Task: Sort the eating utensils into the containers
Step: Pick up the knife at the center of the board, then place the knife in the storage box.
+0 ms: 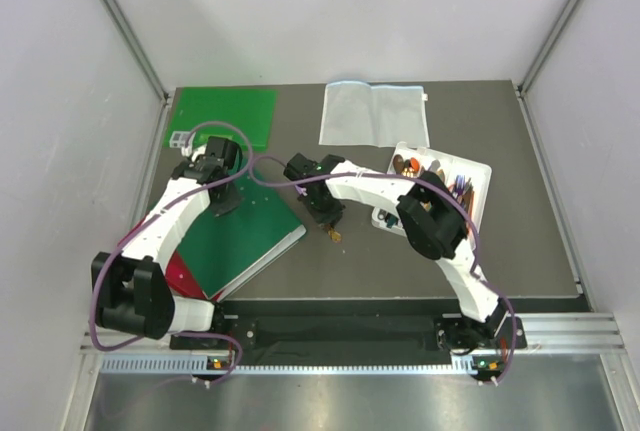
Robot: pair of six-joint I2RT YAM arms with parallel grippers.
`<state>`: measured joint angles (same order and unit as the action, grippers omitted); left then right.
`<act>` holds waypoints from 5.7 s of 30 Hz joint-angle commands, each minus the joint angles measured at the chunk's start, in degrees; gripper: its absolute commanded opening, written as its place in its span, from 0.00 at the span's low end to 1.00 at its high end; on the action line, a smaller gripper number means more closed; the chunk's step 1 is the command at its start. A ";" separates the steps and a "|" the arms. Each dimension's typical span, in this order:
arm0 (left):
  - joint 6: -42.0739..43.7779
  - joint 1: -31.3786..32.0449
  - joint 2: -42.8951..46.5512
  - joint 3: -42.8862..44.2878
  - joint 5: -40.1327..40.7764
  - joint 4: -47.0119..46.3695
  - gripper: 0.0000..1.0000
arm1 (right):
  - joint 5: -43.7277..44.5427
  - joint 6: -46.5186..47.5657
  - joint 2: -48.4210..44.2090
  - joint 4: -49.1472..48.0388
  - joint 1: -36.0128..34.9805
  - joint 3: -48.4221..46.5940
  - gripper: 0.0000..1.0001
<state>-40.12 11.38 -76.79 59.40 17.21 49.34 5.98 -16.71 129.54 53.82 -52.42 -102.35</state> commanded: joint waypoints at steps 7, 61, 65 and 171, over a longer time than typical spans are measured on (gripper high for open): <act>0.30 0.58 -1.60 5.20 1.42 1.02 0.09 | 5.19 1.94 3.63 -15.94 0.22 15.60 0.00; -0.57 3.04 -2.83 3.45 0.81 -0.39 0.08 | 7.73 1.24 -15.89 -5.57 4.79 11.73 0.00; -0.75 3.12 -3.01 3.45 0.72 -0.47 0.08 | 7.82 1.42 -16.33 -5.04 5.14 10.50 0.00; -1.19 7.87 -9.43 5.55 1.86 -0.12 0.08 | -1.41 7.13 -23.27 -18.93 21.93 26.23 0.00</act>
<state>-40.62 19.16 -86.15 63.00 18.11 49.32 5.85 -8.95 107.39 36.40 -30.09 -75.48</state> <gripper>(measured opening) 0.077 0.084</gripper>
